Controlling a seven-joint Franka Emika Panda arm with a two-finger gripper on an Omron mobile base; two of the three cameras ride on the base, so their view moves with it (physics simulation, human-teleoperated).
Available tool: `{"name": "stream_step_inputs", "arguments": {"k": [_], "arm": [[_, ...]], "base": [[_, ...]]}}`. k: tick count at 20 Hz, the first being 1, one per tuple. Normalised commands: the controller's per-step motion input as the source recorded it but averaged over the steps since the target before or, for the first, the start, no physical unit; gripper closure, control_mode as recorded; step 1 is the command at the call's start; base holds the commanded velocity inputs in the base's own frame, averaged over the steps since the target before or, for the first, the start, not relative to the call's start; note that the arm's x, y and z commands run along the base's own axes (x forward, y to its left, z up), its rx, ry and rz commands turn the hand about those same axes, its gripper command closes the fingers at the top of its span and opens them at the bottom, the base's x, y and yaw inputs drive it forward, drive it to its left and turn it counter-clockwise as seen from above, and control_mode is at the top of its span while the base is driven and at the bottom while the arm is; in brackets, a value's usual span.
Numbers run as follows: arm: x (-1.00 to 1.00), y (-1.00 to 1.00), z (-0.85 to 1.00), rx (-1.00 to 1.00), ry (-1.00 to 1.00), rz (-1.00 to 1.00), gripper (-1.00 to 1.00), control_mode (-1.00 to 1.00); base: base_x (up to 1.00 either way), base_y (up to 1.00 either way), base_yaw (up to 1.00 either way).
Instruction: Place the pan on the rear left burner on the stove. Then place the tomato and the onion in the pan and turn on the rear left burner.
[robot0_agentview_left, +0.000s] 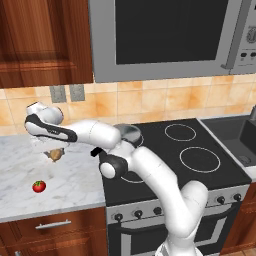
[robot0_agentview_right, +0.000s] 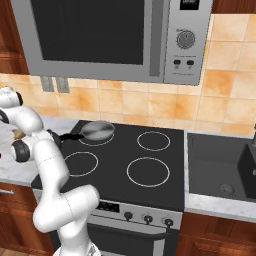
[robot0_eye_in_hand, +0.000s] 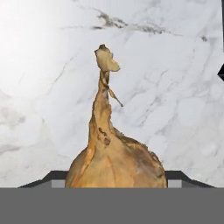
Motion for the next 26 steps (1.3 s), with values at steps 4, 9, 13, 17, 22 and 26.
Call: {"name": "stream_step_inputs", "arguments": {"k": [4, 9, 13, 17, 22, 26], "arm": [[-0.03, -0.58, 0.02, -0.07, 0.0, 0.02, 1.0, -1.0], [-0.01, -0.61, 0.01, -0.06, 0.0, 0.09, 1.0, -1.0], [-0.28, -0.48, 0.0, -0.05, -0.01, 0.12, 1.0, -1.0], [-0.51, -0.43, 0.0, -0.02, -0.05, 0.13, 1.0, -1.0], [-0.68, -0.41, 0.0, 0.0, -0.08, 0.16, 1.0, -1.0], [-0.64, -0.51, 0.04, 0.0, -0.1, 0.17, 1.0, -1.0]], "base": [[0.0, 0.0, 0.0], [0.0, 0.0, 0.0], [0.0, 0.0, 0.0], [0.0, 0.0, 0.0], [0.0, 0.0, 0.0], [0.0, 0.0, 0.0]]}}
